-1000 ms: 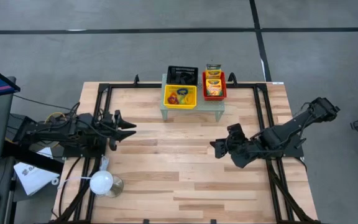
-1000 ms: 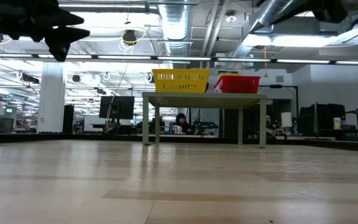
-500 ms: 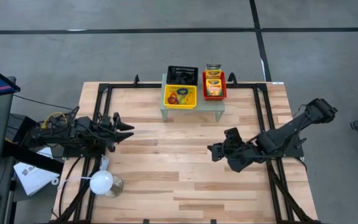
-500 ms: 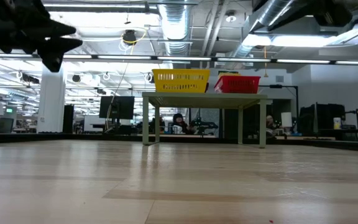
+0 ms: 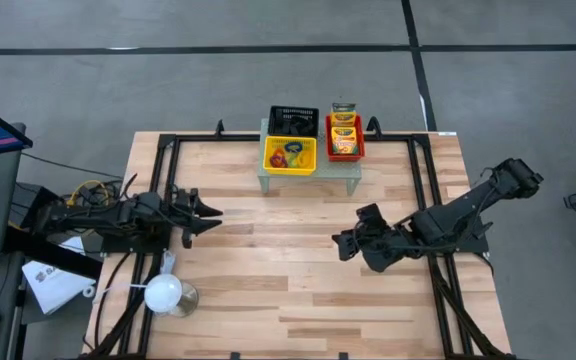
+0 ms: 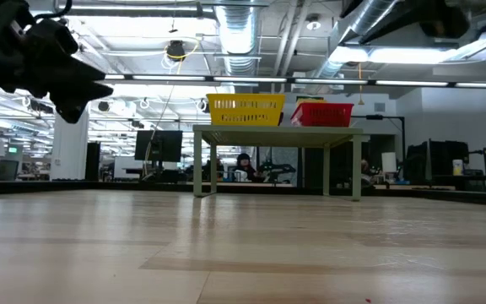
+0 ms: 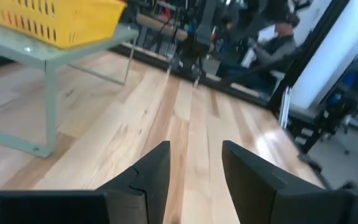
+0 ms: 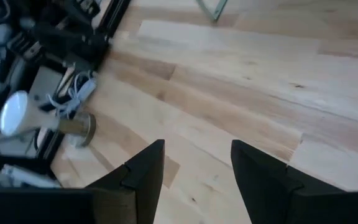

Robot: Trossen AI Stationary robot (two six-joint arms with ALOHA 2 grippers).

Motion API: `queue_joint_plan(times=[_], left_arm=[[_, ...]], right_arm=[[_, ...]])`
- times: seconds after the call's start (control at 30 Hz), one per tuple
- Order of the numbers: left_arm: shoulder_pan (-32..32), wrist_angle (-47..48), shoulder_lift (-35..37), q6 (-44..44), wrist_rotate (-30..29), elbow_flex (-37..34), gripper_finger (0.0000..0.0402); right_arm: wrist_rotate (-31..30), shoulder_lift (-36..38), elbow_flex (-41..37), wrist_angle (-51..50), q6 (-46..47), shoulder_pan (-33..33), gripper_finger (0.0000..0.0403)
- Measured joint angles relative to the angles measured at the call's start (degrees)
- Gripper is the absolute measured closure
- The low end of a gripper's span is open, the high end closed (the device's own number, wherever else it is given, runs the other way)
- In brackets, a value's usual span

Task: Pick & Place Office Desk Supplies
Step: Return to Home Position

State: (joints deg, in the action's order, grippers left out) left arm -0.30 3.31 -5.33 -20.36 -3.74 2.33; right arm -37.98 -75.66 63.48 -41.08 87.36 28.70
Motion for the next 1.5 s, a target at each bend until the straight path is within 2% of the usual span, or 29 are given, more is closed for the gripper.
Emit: queue_joint_plan(times=[0.13, 0.3, 0.5, 0.63, 0.8, 0.93, 1.17, 1.33, 1.5], left_arm=[[0.0, -0.01, -3.17, 0.23, 0.14, 0.0, 0.0262], [0.0, -0.48, -6.7, 0.66, 0.14, -0.11, 0.0262], [0.0, -0.92, -9.94, 0.75, 0.14, -0.17, 0.0262], [0.0, -1.11, -11.49, 0.79, 0.14, -0.17, 0.0262], [0.0, -1.17, -12.55, 0.79, 0.14, -0.17, 0.0262], [0.0, -1.18, -12.86, 0.79, 0.14, -0.17, 0.0262], [0.0, -1.78, -13.92, 0.81, 0.14, -0.13, 0.0262], [-0.02, -1.92, -14.37, 0.79, 0.14, -0.11, 0.0262], [0.0, -2.21, -14.33, 0.79, 0.14, -0.11, 0.0262]], right_arm=[[4.44, -1.42, 0.0, 5.21, -8.85, -2.44, 0.022], [8.41, -4.18, 0.0, 16.21, -25.29, -7.32, 0.022], [19.83, -5.95, 0.03, 28.25, -46.35, -14.81, 0.022], [25.07, -4.64, -0.03, 29.81, -56.74, -18.12, 0.022], [26.41, 1.02, -1.25, 30.33, -65.37, -18.95, 0.022], [26.31, 10.38, -7.72, 32.54, -68.99, -18.41, 0.022], [25.73, 26.11, -26.38, 42.41, -70.46, -17.37, 0.022], [25.78, 32.82, -38.47, 51.64, -71.14, -17.23, 0.022], [25.93, 37.49, -46.79, 57.29, -72.39, -18.02, 0.022]])
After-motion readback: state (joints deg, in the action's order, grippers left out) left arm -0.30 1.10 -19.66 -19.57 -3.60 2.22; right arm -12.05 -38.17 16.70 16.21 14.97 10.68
